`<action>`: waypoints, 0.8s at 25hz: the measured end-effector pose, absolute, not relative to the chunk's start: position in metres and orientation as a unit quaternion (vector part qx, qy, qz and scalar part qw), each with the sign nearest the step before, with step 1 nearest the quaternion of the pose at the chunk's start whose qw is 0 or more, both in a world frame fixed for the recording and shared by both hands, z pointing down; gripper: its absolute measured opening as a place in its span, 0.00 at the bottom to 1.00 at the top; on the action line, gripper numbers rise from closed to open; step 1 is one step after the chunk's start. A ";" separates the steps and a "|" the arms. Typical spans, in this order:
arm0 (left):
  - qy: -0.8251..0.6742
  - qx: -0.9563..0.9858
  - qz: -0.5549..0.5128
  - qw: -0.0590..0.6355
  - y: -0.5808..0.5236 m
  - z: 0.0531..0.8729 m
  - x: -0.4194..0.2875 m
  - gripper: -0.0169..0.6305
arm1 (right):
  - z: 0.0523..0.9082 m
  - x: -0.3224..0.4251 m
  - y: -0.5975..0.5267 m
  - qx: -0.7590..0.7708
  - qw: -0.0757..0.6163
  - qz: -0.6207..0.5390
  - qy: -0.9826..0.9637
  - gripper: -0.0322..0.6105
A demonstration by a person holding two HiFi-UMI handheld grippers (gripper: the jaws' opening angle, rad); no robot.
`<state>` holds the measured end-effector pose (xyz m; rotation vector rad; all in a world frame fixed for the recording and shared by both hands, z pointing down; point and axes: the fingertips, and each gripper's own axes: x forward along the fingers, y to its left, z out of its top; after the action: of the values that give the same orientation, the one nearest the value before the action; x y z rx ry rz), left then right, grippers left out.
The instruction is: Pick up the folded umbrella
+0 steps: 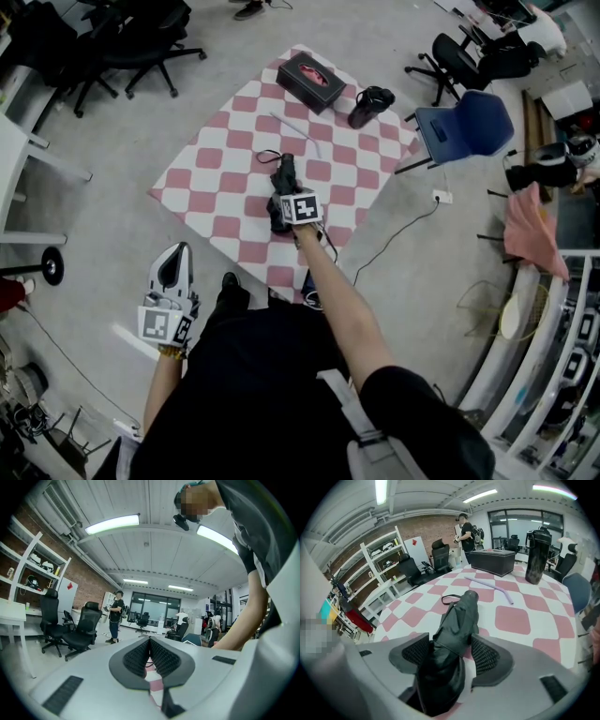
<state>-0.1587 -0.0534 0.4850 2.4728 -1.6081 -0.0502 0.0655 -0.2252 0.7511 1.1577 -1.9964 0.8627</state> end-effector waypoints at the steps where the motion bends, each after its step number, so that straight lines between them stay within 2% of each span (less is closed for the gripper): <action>1: -0.543 0.834 -0.017 0.096 -0.053 0.485 -0.160 0.04 | 0.752 0.065 -0.225 0.443 0.332 0.333 -0.764 0.47; 20: -0.547 0.831 -0.016 0.102 -0.053 0.492 -0.161 0.04 | 0.757 0.063 -0.230 0.421 0.333 0.359 -0.764 0.47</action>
<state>-0.1615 -0.0533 0.4915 2.4536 -1.6148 -0.0478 0.0630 -0.2299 0.7573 1.0989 -1.9942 0.9385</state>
